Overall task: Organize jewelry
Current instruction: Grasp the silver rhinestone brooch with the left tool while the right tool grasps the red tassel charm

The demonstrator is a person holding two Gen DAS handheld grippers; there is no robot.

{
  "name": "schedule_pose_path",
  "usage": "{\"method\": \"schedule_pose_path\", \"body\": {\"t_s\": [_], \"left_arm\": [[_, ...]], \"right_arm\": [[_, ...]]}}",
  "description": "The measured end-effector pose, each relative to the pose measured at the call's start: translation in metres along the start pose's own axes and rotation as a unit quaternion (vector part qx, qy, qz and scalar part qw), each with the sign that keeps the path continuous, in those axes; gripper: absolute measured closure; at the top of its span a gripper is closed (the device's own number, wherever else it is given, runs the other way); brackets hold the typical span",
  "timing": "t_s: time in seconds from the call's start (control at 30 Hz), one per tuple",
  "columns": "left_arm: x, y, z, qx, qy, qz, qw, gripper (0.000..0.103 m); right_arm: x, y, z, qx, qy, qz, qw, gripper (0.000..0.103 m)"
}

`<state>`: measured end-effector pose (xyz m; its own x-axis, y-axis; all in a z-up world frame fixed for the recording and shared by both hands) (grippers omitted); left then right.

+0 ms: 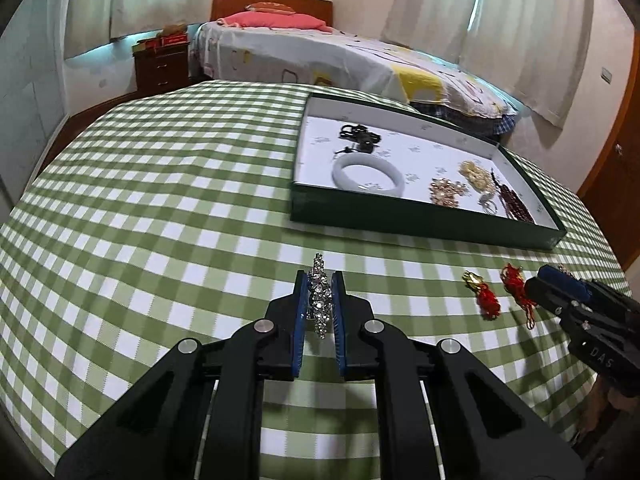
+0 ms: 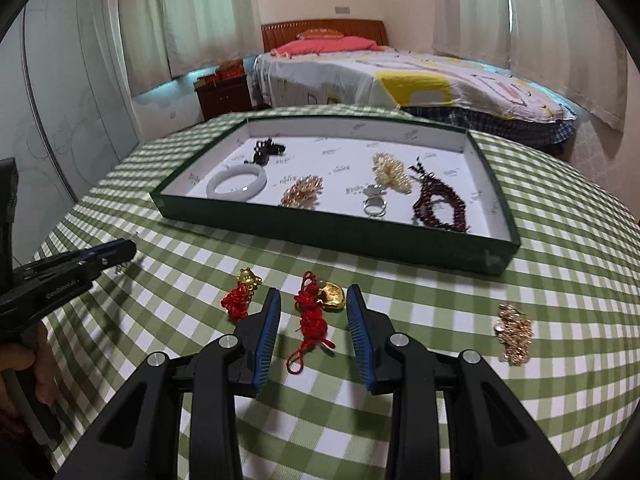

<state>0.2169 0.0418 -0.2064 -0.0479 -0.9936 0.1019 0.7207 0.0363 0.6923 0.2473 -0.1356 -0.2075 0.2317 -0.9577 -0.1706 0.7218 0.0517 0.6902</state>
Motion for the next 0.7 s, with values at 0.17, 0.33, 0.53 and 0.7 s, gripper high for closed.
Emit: {"method": "schedule_pose_path", "body": {"t_s": [0.17,0.33,0.53,0.7], "left_arm": [[-0.001,0.001,-0.001,0.002,0.000,0.004,1.0000,0.091],[0.001,-0.001,-0.001,0.001,-0.001,0.001,1.0000,0.091],[0.009,0.000,0.000,0.003,-0.004,-0.007,1.0000,0.091],[0.017,0.000,0.003,0.006,-0.008,-0.014,0.9998,0.091]], "right_arm": [[-0.003,-0.008,-0.013,-0.032,-0.004,0.006,0.999,0.069],[-0.001,-0.013,-0.010,-0.029,-0.005,0.010,1.000,0.091],[0.003,-0.013,0.001,-0.009,-0.005,0.003,1.000,0.092],[0.006,-0.006,0.015,0.019,-0.006,0.001,1.000,0.092]]}}
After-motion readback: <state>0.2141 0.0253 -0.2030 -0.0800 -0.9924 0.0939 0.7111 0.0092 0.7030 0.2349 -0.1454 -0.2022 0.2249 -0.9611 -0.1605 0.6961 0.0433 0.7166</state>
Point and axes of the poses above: each gripper's, at about its wrist camera, not at the fingertips, and z roughly against the way its jaws point, x to its right, y to its top, the point moved 8 cm from there along -z, roughly the way its jaws point, and after that the axes turned 5 degrees about -z, right-handed, at the moved point
